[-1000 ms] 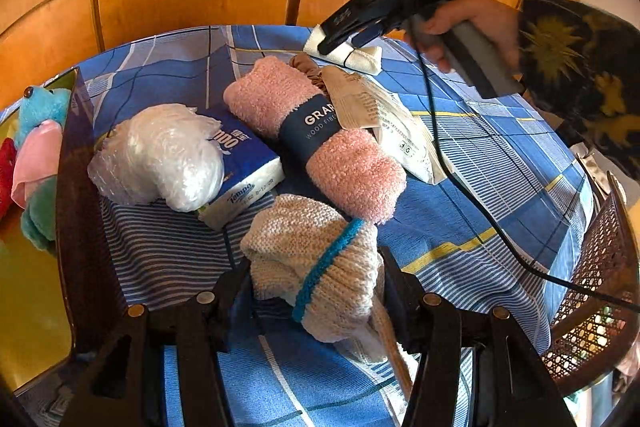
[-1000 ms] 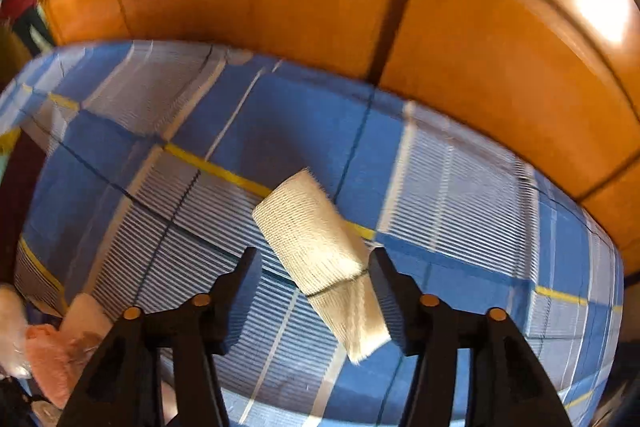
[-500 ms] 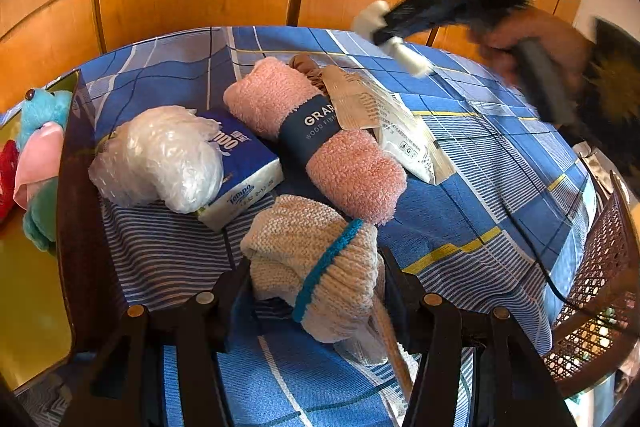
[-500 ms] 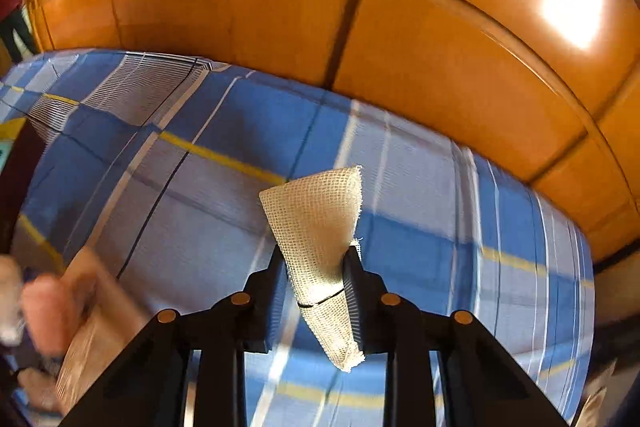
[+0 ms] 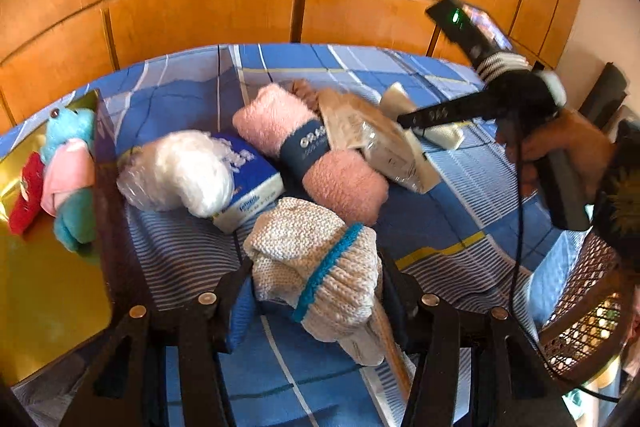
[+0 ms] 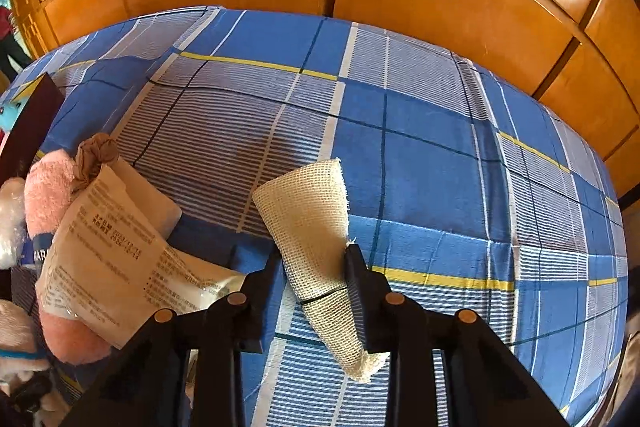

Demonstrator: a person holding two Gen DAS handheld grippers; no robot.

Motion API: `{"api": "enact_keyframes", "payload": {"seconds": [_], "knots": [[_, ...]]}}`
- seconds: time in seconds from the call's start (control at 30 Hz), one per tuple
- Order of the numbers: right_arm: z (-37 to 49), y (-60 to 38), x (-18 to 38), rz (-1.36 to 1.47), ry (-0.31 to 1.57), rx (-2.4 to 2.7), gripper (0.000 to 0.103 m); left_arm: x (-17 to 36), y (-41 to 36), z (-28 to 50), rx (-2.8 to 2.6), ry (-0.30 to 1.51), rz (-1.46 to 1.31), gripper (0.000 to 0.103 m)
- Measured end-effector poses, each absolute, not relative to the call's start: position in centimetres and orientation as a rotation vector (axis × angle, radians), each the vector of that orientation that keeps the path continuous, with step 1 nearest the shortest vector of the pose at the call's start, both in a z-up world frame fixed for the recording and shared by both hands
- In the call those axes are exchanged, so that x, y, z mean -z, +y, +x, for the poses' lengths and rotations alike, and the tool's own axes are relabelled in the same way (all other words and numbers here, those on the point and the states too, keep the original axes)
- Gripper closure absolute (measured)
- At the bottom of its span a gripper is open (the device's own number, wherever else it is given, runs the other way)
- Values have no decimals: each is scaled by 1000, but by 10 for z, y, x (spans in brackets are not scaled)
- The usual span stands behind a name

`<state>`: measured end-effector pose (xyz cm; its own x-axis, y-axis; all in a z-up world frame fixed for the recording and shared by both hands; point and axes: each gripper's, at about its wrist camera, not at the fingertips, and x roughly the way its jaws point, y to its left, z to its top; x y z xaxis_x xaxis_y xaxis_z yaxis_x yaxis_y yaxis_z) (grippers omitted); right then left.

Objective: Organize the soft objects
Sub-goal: 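Grasp the white knit glove with the left tool while the right tool holds the beige cloth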

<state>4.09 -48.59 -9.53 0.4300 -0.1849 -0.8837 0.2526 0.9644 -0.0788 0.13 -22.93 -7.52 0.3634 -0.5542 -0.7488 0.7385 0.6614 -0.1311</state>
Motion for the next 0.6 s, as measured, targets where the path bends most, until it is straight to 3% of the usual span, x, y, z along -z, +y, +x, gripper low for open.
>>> {"api": "enact_keyframes", "payload": {"seconds": [0.6], "knots": [[41, -480, 97, 31, 1099, 273, 71, 23, -193, -2, 821, 797, 122, 48]]}}
